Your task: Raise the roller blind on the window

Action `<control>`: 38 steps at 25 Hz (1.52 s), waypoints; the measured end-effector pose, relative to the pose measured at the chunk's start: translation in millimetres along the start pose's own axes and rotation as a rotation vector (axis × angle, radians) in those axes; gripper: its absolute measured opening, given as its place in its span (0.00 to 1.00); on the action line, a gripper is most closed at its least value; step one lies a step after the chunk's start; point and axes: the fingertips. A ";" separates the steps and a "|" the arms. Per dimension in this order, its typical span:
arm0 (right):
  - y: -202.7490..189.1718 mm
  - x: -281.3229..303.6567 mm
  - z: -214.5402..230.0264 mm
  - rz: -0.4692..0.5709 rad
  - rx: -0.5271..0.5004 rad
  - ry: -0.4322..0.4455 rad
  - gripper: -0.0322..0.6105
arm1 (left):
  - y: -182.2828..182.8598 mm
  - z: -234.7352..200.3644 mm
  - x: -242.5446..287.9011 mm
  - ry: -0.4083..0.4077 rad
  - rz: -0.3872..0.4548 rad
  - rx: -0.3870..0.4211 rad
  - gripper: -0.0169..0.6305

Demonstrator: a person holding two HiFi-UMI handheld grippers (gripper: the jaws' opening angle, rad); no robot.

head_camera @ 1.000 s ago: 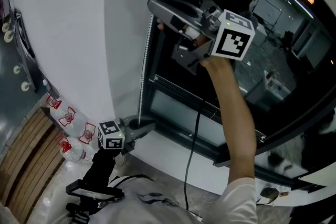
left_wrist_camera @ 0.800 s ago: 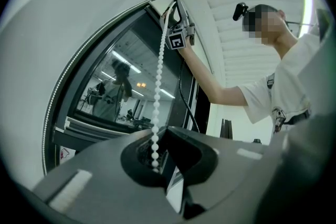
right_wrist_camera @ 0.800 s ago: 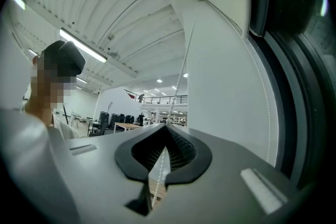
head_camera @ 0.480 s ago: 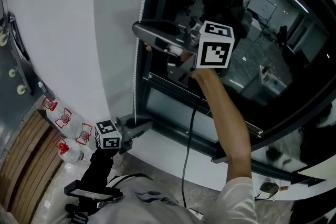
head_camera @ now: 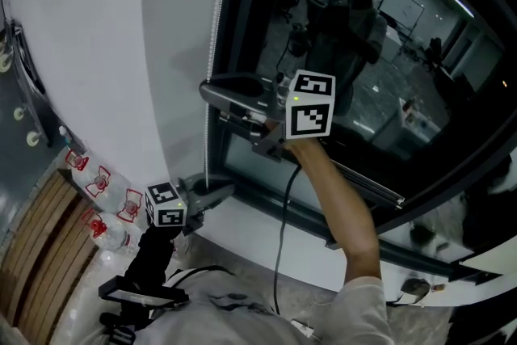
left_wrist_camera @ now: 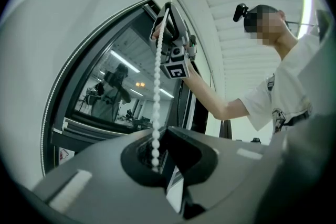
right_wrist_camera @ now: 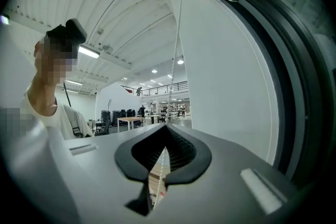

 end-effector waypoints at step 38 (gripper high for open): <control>-13.4 -5.2 19.7 0.053 -0.034 -0.020 0.16 | 5.7 -3.5 -14.0 0.029 0.031 -0.016 0.02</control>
Point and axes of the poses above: the fingertips, and each gripper's own axes: x forward along the fingers, z to its right, y out of its top, and after that the axes turned 14 degrees about y, right-handed
